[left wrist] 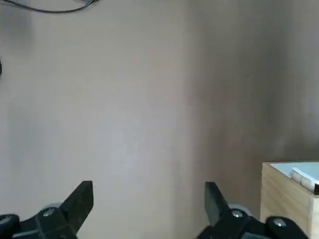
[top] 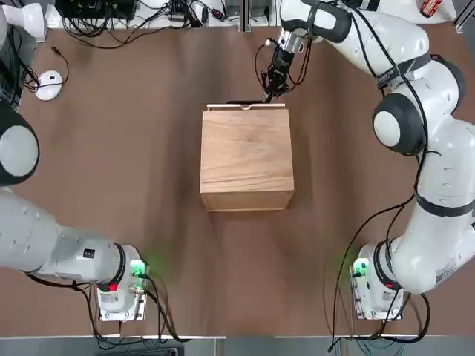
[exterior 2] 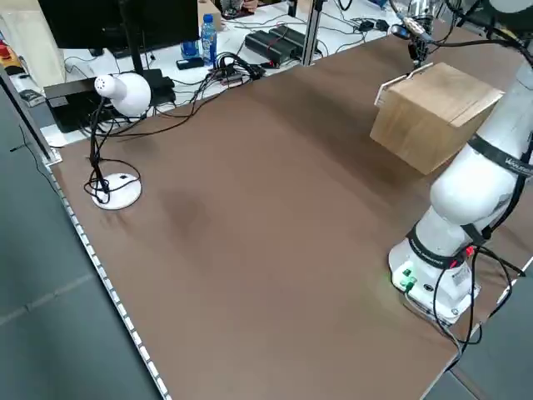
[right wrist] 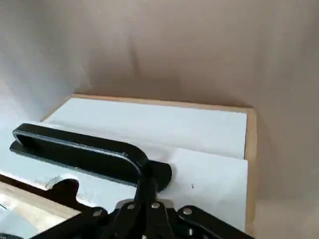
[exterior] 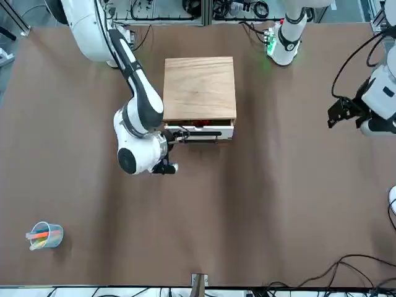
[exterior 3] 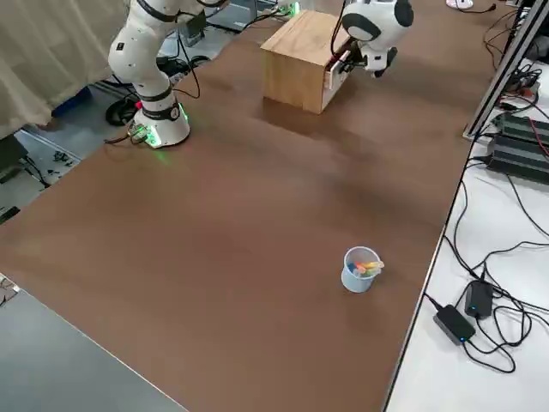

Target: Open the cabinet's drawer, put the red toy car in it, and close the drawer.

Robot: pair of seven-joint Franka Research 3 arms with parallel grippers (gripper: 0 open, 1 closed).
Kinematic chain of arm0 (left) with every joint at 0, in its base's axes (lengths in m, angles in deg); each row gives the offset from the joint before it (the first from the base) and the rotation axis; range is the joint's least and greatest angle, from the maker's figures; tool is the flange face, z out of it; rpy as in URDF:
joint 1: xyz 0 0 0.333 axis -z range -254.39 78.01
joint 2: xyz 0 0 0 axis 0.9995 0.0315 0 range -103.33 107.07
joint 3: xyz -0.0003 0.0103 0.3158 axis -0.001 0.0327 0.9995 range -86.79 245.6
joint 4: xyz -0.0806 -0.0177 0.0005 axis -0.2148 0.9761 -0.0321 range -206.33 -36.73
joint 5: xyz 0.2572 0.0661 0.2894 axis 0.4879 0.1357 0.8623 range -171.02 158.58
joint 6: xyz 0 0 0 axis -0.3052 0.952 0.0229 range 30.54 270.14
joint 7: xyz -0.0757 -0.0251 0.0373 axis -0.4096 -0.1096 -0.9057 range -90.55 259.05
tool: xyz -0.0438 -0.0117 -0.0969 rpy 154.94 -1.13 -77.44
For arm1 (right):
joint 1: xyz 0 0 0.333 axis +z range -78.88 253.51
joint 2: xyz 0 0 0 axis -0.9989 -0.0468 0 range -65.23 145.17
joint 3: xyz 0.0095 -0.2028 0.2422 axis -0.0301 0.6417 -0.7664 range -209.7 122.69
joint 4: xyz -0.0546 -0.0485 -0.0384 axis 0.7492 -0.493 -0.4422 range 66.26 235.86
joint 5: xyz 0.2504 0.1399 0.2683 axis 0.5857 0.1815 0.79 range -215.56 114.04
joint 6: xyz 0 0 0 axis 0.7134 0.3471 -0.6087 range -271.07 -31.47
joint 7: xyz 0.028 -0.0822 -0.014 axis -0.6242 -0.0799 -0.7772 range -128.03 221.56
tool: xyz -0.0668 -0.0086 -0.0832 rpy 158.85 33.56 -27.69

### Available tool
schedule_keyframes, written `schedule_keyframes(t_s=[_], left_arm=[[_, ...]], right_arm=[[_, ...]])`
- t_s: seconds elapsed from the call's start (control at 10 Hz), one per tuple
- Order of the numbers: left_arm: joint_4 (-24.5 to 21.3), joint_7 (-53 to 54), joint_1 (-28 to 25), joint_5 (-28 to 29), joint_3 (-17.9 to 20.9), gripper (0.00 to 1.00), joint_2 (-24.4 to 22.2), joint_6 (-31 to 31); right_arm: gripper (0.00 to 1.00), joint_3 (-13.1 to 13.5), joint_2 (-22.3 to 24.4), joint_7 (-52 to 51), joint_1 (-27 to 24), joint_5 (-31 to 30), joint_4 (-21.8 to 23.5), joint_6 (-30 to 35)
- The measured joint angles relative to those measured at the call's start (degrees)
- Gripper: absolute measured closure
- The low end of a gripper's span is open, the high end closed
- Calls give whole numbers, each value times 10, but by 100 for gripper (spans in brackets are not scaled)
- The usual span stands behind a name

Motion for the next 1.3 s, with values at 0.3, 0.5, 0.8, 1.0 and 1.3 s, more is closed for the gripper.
schedule_keyframes(t_s=[0.3,0.5,0.8,1.0,1.3], left_arm=[[0,3,0,-15,0,2,4,-15],[0,2,0,-16,0,2,4,-16],[0,2,0,-16,1,2,4,-16],[0,2,-1,-16,1,2,4,-16],[1,3,-1,-16,1,2,4,-16]], right_arm=[[98,-2,0,0,0,1,0,42],[98,-3,0,-1,0,1,0,43],[89,-1,1,-2,-3,1,-11,47],[70,4,5,-8,-24,-1,-44,21],[45,14,7,-43,-74,-26,-98,10]])
